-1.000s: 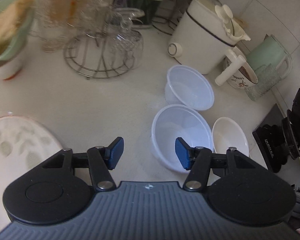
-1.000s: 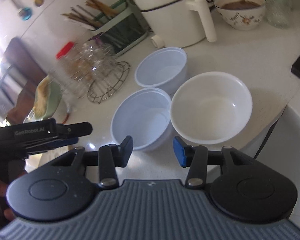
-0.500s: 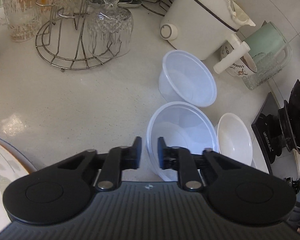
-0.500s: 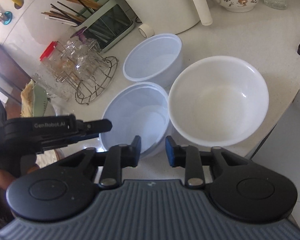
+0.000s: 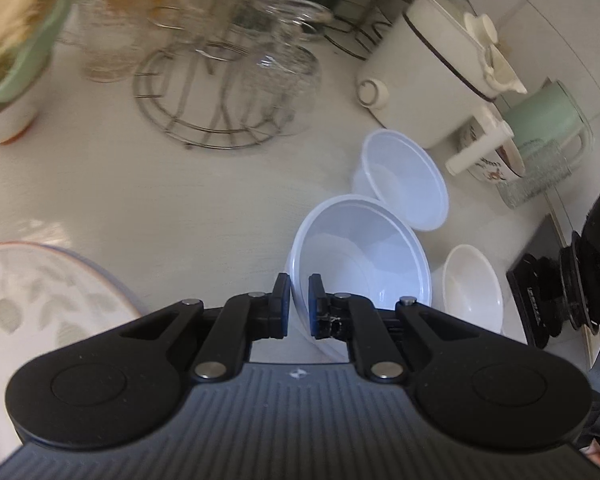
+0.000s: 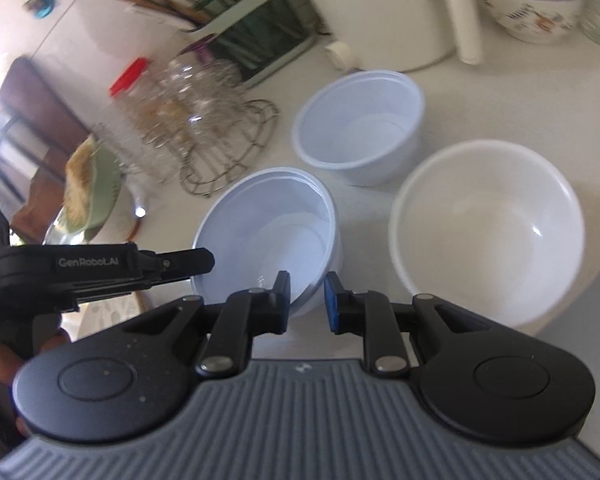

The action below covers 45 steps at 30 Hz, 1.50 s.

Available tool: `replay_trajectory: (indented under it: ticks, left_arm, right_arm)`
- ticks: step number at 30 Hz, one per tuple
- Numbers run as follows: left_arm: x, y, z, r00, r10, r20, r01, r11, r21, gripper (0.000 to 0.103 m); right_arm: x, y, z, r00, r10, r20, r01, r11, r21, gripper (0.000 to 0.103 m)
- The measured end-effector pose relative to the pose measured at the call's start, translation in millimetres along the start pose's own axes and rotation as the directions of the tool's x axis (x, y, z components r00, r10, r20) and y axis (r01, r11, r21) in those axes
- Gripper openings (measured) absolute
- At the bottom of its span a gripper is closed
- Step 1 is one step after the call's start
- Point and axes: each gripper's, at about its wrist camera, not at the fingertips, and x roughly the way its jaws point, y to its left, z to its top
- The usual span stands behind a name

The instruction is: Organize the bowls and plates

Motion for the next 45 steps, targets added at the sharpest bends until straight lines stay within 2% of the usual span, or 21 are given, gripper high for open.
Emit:
replay_trajectory:
  ticks: [6, 11, 17, 18, 21, 22, 24, 27, 34, 38, 45]
  left_arm:
    - [-10, 10, -11, 0.998, 0.065, 0.015, -0.064, 0.998, -0.014, 0.011]
    - [-9, 13, -18, 0.997, 0.072, -0.003, -0.072, 0.997, -0.042, 0.012]
    - [-6, 9, -19, 0.995, 0.097, -0.027, -0.098, 0.995, -0.005, 0.012]
    - [-7, 8, -18, 0.994, 0.1, -0.032, -0.1, 0.995, 0.006, 0.014]
    - [-15, 7, -16, 0.993, 0.117, -0.015, -0.117, 0.993, 0.02, 0.034]
    - [-19, 6, -15, 0.993, 0.119, -0.004, -0.119, 0.993, 0.022, 0.039]
    - [-28, 4, -11, 0.992, 0.122, 0.017, -0.122, 0.992, 0.022, 0.041]
    - [-47, -4, -6, 0.992, 0.121, 0.042, -0.122, 0.992, 0.013, 0.043]
    - [-99, -44, -2, 0.985, 0.112, 0.128, -0.118, 0.992, 0.042, 0.044]
    - [-121, -61, -9, 0.984, 0.093, 0.151, -0.1, 0.994, 0.042, 0.044]
    - [-156, -90, -36, 0.973, 0.098, 0.211, -0.112, 0.992, 0.056, 0.044]
  right_arm:
    - [14, 18, -2, 0.999, 0.02, -0.027, -0.022, 0.996, -0.088, 0.021]
    - [21, 24, -4, 0.999, 0.002, -0.054, -0.009, 0.993, -0.115, 0.024]
    - [25, 26, -6, 0.998, -0.017, -0.059, 0.011, 0.994, -0.106, 0.023]
    - [27, 26, -5, 0.998, -0.021, -0.066, 0.014, 0.994, -0.105, 0.023]
    - [26, 26, -3, 0.996, -0.044, -0.073, 0.036, 0.994, -0.103, 0.023]
    - [24, 26, -1, 0.997, -0.04, -0.065, 0.033, 0.995, -0.099, 0.023]
    - [17, 26, 1, 0.998, -0.036, -0.047, 0.031, 0.995, -0.099, 0.024]
    - [3, 29, 3, 1.0, -0.013, -0.026, 0.01, 0.992, -0.126, 0.024]
    - [-42, 35, 7, 0.998, -0.018, 0.057, 0.028, 0.984, -0.176, 0.024]
    - [-68, 35, 9, 0.995, -0.004, 0.1, 0.023, 0.982, -0.188, 0.024]
    - [-113, 36, 7, 0.988, 0.043, 0.146, -0.01, 0.975, -0.221, 0.023]
